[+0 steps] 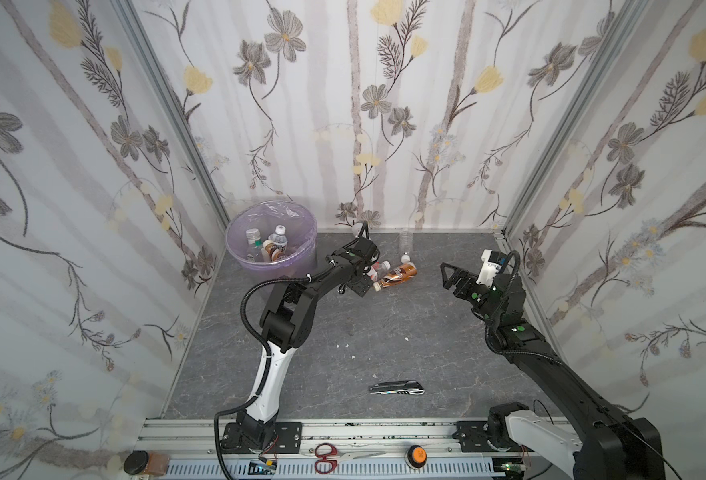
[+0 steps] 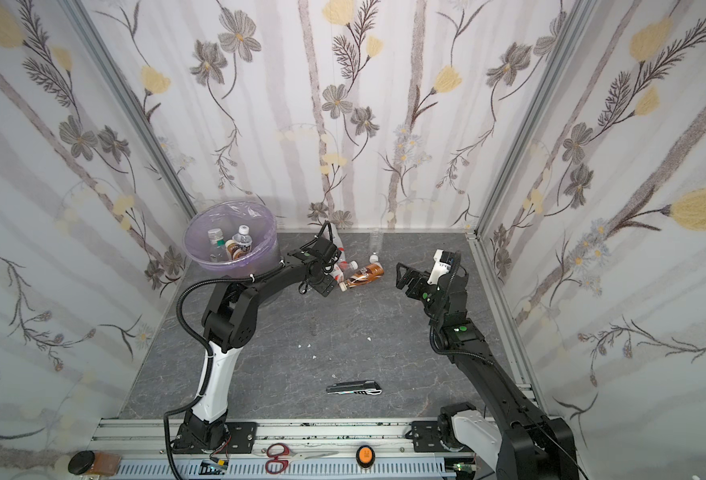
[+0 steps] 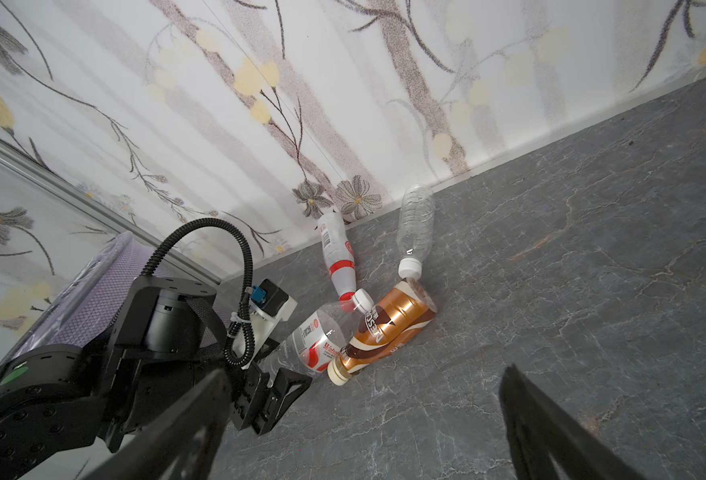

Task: Throw the plastic bottles in the bin
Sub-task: 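Lower the left gripper onto the clear red-labelled bottle and close it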

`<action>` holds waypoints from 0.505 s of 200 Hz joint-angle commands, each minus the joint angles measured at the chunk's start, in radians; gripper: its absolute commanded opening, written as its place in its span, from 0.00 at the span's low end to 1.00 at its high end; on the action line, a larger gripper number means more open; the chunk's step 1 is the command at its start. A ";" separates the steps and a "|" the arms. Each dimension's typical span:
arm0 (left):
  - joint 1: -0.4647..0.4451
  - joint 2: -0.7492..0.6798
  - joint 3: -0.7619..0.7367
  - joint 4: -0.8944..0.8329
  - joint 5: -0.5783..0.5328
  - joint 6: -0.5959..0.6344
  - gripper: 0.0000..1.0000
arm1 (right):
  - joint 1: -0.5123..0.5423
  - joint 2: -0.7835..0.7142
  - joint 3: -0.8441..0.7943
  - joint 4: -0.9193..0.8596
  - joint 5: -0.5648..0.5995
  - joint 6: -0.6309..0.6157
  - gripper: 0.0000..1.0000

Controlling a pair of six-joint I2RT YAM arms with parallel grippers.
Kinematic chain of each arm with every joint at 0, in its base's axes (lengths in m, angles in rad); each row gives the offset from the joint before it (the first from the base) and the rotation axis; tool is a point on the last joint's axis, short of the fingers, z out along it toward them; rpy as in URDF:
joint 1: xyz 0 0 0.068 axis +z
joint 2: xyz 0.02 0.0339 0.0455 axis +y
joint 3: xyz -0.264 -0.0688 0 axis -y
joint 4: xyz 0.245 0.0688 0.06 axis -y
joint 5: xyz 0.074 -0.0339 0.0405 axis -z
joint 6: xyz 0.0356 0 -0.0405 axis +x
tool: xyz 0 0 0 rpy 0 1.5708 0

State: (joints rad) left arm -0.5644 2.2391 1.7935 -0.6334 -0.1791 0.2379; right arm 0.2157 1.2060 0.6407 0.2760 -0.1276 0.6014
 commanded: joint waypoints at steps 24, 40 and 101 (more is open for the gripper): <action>0.002 -0.011 -0.051 -0.023 0.016 -0.034 0.78 | -0.003 0.015 0.007 0.060 -0.008 0.018 1.00; 0.002 -0.029 -0.072 -0.024 0.019 -0.041 0.74 | -0.003 0.020 0.008 0.065 -0.012 0.019 1.00; -0.025 -0.126 -0.148 -0.020 0.006 -0.076 0.60 | -0.003 0.069 0.015 0.088 -0.074 0.046 1.00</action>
State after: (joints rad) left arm -0.5751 2.1578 1.6646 -0.6514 -0.1650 0.1825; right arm 0.2131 1.2568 0.6449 0.2939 -0.1562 0.6212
